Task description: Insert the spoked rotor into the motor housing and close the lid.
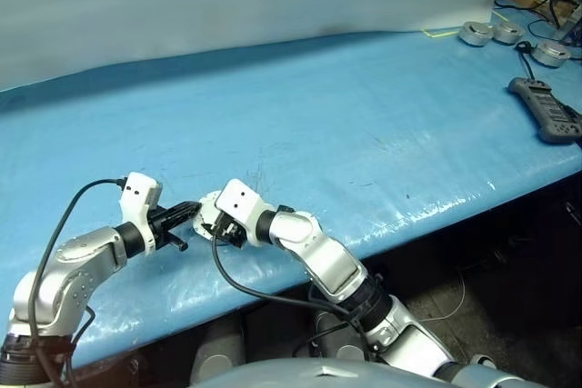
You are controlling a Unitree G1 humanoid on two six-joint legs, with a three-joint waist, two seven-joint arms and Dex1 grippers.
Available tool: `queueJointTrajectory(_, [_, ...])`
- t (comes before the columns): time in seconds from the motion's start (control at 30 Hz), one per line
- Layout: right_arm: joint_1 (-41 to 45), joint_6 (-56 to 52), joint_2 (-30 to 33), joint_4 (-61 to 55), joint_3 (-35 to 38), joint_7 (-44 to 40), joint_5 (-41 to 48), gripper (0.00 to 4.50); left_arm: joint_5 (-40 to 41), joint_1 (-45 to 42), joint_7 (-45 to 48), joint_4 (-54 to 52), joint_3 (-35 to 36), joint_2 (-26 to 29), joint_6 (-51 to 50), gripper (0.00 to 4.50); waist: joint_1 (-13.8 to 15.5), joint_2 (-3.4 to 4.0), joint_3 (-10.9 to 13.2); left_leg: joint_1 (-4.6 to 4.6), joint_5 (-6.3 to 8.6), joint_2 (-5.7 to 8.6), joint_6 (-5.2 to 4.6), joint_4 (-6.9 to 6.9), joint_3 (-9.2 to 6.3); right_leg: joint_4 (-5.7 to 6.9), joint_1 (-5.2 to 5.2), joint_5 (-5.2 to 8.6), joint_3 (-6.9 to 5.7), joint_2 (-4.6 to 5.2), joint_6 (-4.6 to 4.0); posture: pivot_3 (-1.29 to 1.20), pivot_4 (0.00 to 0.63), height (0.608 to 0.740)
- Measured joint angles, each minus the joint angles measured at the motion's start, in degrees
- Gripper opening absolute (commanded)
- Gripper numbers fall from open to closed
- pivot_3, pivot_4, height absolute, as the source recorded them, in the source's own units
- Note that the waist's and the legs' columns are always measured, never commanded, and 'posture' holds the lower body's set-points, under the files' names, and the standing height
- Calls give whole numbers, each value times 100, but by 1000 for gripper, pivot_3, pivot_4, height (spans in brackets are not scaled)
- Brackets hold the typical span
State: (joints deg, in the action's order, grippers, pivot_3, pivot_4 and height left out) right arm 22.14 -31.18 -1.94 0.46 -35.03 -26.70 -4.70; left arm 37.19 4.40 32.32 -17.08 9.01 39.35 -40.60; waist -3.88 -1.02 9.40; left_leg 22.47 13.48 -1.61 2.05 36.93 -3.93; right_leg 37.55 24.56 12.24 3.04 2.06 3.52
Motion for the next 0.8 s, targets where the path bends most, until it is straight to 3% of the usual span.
queueJointTrajectory(0.33, [-5,68,36,30,23,-55,30,3043,-38,-17,159,-20,-10,-96,-55,0,9,5,-3,-1,0,1,0,0,1,-1,0,0,0,1,0,0,150,740])
queueJointTrajectory(0.47, [-96,124,83,-62,137,-56,62,4377,-177,-90,220,-16,-64,-97,-22,0,39,5,-3,2,0,4,0,0,1,-6,-1,0,0,5,0,0,150,740])
queueJointTrajectory(0.67, [-619,-17,373,-914,447,-126,356,4443,-315,-107,323,-7,-102,-102,17,0,64,7,-2,20,1,7,1,-24,3,-53,-4,-8,0,8,12,0,150,740])
queueJointTrajectory(0.8, [-1189,-713,422,-2064,1225,-159,1082,4443,-371,-134,399,23,-115,-107,41,0,89,5,-3,22,1,8,2,-53,4,-72,-1,-8,1,9,12,0,150,740])
